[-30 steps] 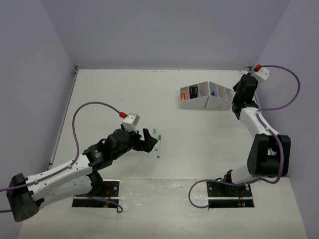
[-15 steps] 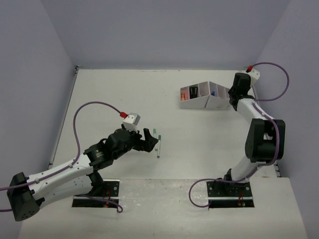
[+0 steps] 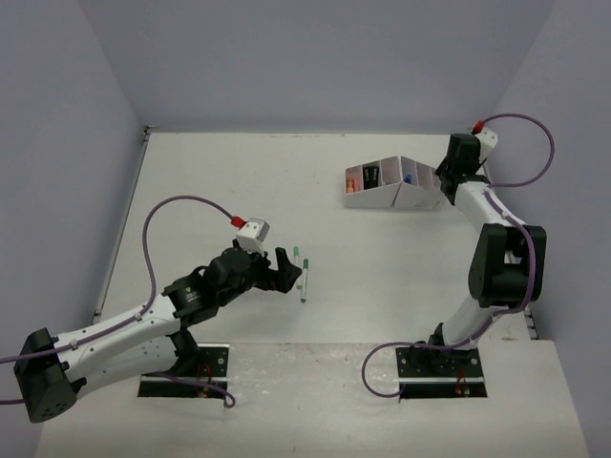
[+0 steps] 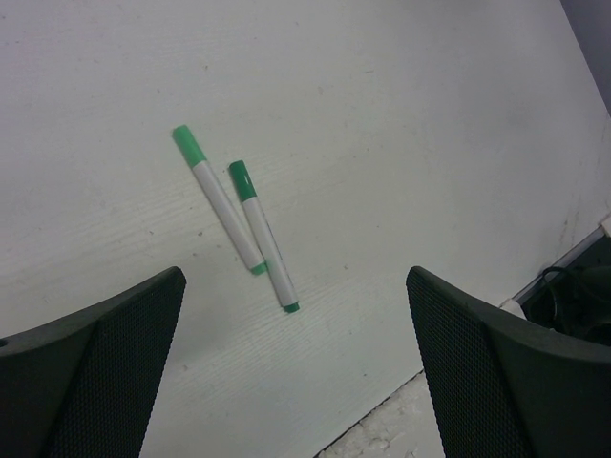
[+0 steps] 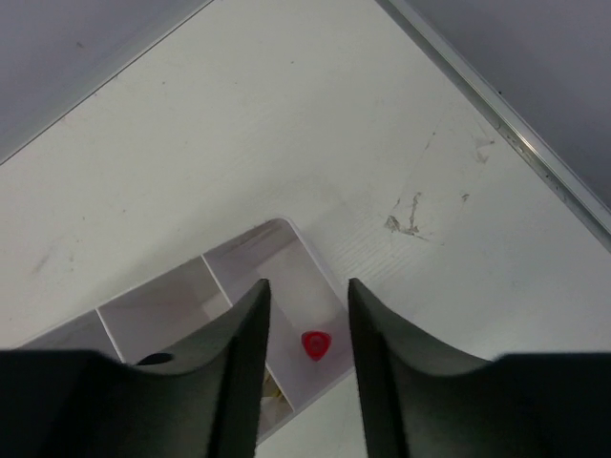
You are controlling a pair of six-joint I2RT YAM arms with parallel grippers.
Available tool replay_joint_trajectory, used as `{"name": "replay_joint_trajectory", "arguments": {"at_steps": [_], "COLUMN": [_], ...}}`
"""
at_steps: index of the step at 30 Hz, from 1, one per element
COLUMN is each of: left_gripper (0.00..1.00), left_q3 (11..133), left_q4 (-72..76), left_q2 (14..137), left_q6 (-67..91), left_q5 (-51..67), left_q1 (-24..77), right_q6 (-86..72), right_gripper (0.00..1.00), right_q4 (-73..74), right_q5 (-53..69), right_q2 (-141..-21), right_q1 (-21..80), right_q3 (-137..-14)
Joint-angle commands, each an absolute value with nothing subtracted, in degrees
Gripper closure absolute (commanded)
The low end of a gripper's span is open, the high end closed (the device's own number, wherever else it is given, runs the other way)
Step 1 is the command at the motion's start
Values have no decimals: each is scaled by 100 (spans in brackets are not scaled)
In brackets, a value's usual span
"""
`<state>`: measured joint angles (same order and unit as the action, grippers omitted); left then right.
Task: Sort the stationery into containers
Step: Place the pen in the storage box, then pick up the pen from the center of the board.
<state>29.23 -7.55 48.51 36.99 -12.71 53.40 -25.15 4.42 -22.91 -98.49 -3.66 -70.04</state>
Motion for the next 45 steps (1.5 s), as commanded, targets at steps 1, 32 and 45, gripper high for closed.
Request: {"name": "replay_joint_trajectory", "arguments": {"at_steps": [1, 32, 45], "left_gripper": [0, 48, 61], "left_q3": [3026, 5140, 5074], "left_q4": [-806, -1348, -951], "left_q2": [4939, 8833, 9520], "left_q6": [3648, 4589, 4765], "left_q5": [-1474, -2945, -2615], "left_q1": [5353, 5071, 5089], "right_q6": [-2619, -2945, -2867], "right_gripper": [49, 7, 7], "right_q4": [835, 405, 791], "right_q5": [-2145, -97, -138], "right_q2": [-9776, -5920, -5376], "right_q1": [-346, 2109, 2109], "right_q3": [-7415, -4732, -4465]}}
